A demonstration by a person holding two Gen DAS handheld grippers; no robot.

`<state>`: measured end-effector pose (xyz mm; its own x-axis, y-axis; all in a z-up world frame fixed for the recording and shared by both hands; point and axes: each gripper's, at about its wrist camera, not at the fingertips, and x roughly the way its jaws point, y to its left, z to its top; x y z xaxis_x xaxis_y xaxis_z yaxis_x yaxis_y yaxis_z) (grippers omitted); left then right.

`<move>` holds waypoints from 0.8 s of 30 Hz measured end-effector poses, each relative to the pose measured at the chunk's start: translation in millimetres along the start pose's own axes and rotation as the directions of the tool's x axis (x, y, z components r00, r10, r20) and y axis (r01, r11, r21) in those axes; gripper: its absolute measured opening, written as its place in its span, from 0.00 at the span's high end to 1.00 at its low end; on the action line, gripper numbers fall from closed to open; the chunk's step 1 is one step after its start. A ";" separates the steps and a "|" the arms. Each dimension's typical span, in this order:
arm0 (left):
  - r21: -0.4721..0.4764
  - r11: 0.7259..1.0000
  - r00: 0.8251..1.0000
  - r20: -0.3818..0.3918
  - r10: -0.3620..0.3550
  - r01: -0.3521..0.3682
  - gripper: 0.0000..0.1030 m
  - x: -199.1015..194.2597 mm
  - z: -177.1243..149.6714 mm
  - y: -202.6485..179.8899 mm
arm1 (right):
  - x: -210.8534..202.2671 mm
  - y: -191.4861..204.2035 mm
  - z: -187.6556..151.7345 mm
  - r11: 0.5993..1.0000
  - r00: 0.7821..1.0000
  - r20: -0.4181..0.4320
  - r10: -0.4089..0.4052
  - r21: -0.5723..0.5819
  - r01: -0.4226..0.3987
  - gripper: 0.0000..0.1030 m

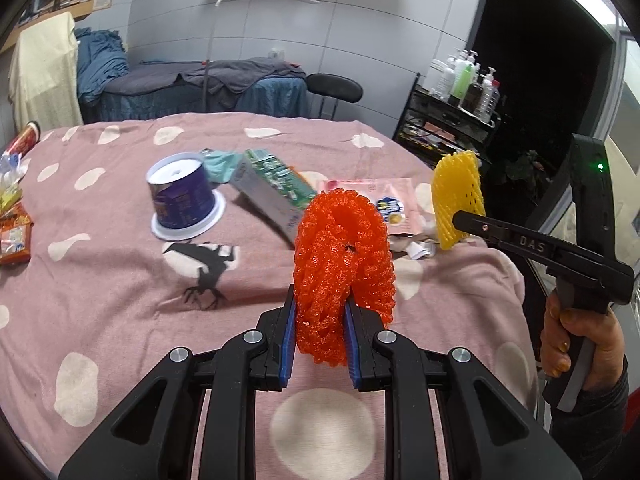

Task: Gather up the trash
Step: 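Carry both mesh nets over the brown bin and open right tool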

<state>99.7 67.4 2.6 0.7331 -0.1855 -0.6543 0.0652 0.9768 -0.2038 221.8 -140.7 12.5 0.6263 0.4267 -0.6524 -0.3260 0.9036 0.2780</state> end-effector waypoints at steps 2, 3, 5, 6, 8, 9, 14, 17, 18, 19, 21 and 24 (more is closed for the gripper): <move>0.024 0.999 1.000 0.005 -0.022 0.022 0.80 1.0 1.6 -13.3 | -13.5 -9.1 -4.9 1.000 1.000 0.028 -0.011 0.021 0.011 0.90; 0.035 0.999 0.999 0.005 -0.035 0.035 0.80 2.2 2.5 -19.7 | -21.3 -16.1 -8.9 0.999 0.999 0.042 -0.020 0.036 0.018 0.90; 0.054 0.997 0.998 -0.004 -0.059 0.059 0.80 6.1 4.3 -32.0 | -34.3 -28.1 -16.6 0.997 0.997 0.063 -0.033 0.065 0.029 0.90; 0.068 0.995 0.997 -0.013 -0.079 0.079 0.80 8.8 5.2 -41.0 | -41.2 -35.8 -21.2 0.996 0.996 0.073 -0.049 0.081 0.043 0.90; 0.099 0.990 0.995 -0.024 -0.101 0.103 0.80 12.8 5.9 -56.4 | -52.1 -49.9 -28.7 0.991 0.992 0.089 -0.086 0.110 0.076 0.90; 0.113 0.987 0.994 -0.027 -0.108 0.110 0.80 14.4 5.8 -63.2 | -57.9 -57.9 -32.8 0.988 0.990 0.093 -0.104 0.125 0.092 0.90; 0.188 0.968 0.986 -0.051 -0.161 0.168 0.80 25.6 7.9 -101.2 | -79.9 -96.5 -48.3 0.967 0.978 0.112 -0.178 0.201 0.153 0.90; 0.223 0.955 0.981 -0.066 -0.184 0.194 0.80 31.6 9.2 -121.1 | -90.1 -115.4 -58.8 0.953 0.969 0.117 -0.218 0.241 0.185 0.90; 0.237 0.949 0.978 -0.075 -0.195 0.207 0.80 34.4 9.6 -129.5 | -92.8 -121.4 -62.4 0.948 0.966 0.115 -0.231 0.249 0.197 0.90; 0.247 0.944 0.976 -0.082 -0.203 0.217 0.80 36.4 9.9 -135.3 | -94.7 -127.7 -66.3 0.943 0.963 0.108 -0.247 0.257 0.213 0.90; 0.268 0.936 0.973 -0.093 -0.213 0.230 0.80 40.1 9.9 -145.9 | -97.7 -138.0 -73.6 0.931 0.957 0.099 -0.272 0.278 0.236 0.90; 0.293 0.923 0.967 -0.113 -0.227 0.250 0.80 46.5 9.7 -160.6 | -98.1 -157.1 -84.4 0.912 0.952 0.072 -0.298 0.315 0.262 0.90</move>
<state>129.8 -97.1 11.9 0.6183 -0.4128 -0.6689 0.4418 0.8863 -0.1385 151.8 -327.8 -26.6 0.7443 0.1395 -0.6531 0.0898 0.9482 0.3048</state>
